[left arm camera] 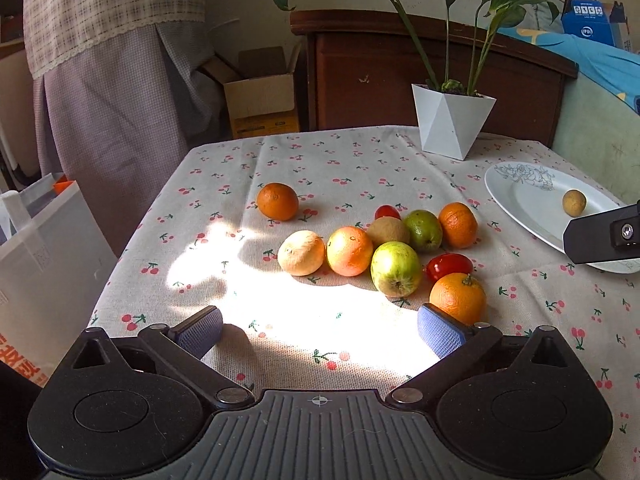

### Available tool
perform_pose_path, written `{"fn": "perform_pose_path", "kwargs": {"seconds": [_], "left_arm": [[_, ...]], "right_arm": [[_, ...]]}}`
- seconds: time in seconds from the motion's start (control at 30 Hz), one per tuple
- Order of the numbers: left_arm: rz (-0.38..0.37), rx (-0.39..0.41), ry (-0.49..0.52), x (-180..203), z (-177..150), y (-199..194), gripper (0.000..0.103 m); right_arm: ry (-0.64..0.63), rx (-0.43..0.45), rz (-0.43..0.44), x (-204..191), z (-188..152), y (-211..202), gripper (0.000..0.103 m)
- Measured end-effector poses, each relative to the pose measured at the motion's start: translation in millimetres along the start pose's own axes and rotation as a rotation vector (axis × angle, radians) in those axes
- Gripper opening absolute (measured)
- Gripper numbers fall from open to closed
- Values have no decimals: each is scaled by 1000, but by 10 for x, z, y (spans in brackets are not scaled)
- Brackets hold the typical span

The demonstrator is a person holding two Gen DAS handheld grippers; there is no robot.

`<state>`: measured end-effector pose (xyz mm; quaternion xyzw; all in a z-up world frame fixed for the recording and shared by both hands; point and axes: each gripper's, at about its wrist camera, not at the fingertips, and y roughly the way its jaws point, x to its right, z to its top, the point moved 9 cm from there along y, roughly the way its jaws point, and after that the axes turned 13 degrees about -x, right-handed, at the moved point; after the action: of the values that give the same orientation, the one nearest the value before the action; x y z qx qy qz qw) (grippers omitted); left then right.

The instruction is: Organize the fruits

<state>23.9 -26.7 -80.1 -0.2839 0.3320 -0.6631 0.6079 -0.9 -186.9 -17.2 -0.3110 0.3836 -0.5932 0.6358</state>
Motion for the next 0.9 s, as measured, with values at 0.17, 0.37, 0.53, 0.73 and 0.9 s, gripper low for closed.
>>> {"fn": "perform_pose_path", "kwargs": {"seconds": [0.17, 0.37, 0.53, 0.73, 0.9], "left_arm": [[1, 0, 13, 18, 20, 18, 103], [13, -3, -25, 33, 248, 202, 103], [27, -3, -28, 21, 195, 168, 103], [27, -3, -29, 18, 196, 169, 103], [27, -3, -29, 19, 198, 168, 103]], "right_arm": [[-3, 0, 4, -20, -9, 1, 78], [0, -11, -8, -13, -30, 49, 79], [9, -24, -2, -14, -52, 80, 79], [-3, -20, 13, -36, -54, 42, 79], [-27, -6, 57, -127, -43, -24, 79]]}}
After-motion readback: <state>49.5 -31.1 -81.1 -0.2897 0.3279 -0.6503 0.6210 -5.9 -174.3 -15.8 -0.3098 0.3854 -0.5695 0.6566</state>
